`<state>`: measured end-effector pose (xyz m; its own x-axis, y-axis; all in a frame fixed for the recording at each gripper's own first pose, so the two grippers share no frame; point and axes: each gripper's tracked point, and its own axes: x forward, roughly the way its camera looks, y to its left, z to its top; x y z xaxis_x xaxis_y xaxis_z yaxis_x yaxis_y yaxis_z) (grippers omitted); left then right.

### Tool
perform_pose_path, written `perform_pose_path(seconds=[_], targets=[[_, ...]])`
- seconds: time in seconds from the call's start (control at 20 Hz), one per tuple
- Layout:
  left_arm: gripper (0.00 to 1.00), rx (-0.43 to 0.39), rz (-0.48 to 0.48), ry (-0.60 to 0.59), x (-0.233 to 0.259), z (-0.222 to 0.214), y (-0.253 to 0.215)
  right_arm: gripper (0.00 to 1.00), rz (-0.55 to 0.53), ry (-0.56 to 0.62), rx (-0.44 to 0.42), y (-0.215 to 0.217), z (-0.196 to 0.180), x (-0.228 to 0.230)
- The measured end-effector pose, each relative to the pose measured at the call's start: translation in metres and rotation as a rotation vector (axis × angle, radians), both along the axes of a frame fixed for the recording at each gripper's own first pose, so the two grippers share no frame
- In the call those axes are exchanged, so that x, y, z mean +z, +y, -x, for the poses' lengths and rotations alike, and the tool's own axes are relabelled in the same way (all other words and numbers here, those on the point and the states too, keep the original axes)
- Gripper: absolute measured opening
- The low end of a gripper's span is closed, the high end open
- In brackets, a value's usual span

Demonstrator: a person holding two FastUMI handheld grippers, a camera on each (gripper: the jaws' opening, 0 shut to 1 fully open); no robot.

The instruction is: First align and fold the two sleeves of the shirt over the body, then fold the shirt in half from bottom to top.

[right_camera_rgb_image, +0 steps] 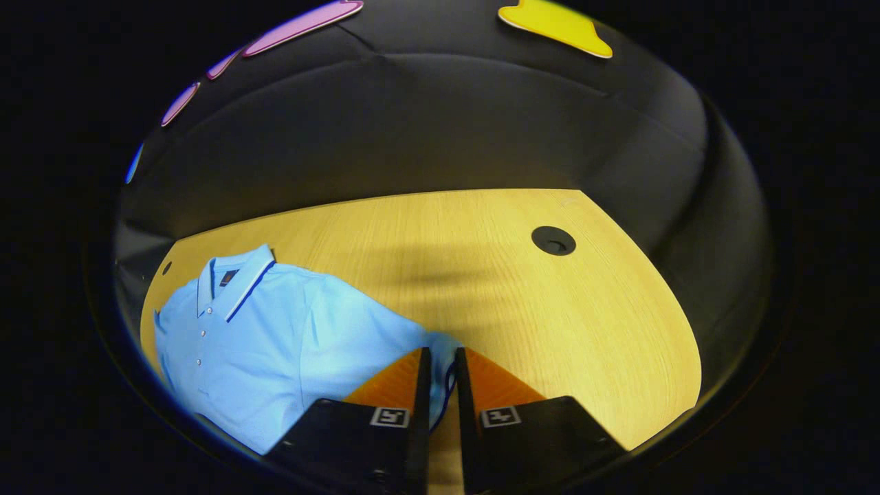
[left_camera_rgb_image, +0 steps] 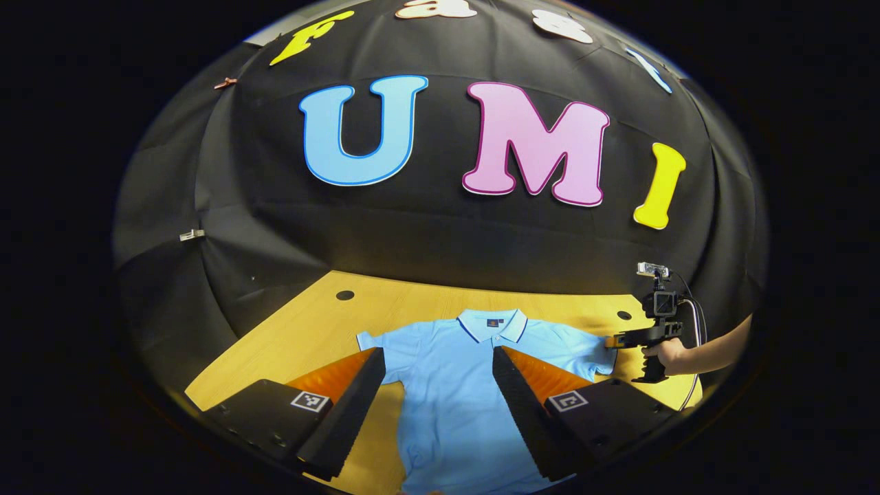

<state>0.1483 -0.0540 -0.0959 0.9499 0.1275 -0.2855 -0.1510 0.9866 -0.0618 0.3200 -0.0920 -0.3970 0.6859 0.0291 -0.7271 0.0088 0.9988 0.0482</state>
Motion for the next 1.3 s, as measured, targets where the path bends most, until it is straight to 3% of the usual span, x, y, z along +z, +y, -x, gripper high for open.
perform_pose_path(seconds=[0.15, 0.2, 0.25, 0.65, 1.05, 1.15, 1.2, 1.25, 1.3], targets=[[1.00, 0.002, -0.010, 0.009, -0.006, 0.006, 0.009, 0.05, 0.043, -0.004, 0.027, 0.009, -0.001, 0.002], [1.00, 0.001, -0.009, 0.013, -0.006, 0.008, 0.012, 0.11, 0.051, -0.007, 0.041, 0.014, -0.002, 0.006], [1.00, 0.001, -0.008, 0.014, -0.008, 0.009, 0.015, 0.05, 0.052, -0.017, 0.048, 0.017, -0.003, 0.013], [1.00, 0.028, 0.005, 0.012, -0.011, 0.026, 0.051, 0.05, 0.033, -0.096, 0.133, 0.080, -0.013, 0.085], [1.00, 0.081, 0.007, 0.000, -0.014, 0.043, 0.083, 0.05, -0.010, -0.071, 0.253, 0.189, 0.006, 0.080], [1.00, 0.099, 0.008, 0.001, -0.017, 0.044, 0.091, 0.11, -0.045, -0.060, 0.303, 0.220, 0.016, 0.076], [1.00, 0.110, 0.008, 0.001, -0.018, 0.043, 0.095, 0.20, -0.079, -0.059, 0.336, 0.238, 0.022, 0.076], [1.00, 0.120, 0.006, 0.002, -0.020, 0.040, 0.100, 0.19, -0.105, -0.055, 0.365, 0.251, 0.029, 0.075], [1.00, 0.125, 0.007, 0.001, -0.022, 0.036, 0.103, 0.34, -0.118, -0.051, 0.390, 0.259, 0.035, 0.077]])
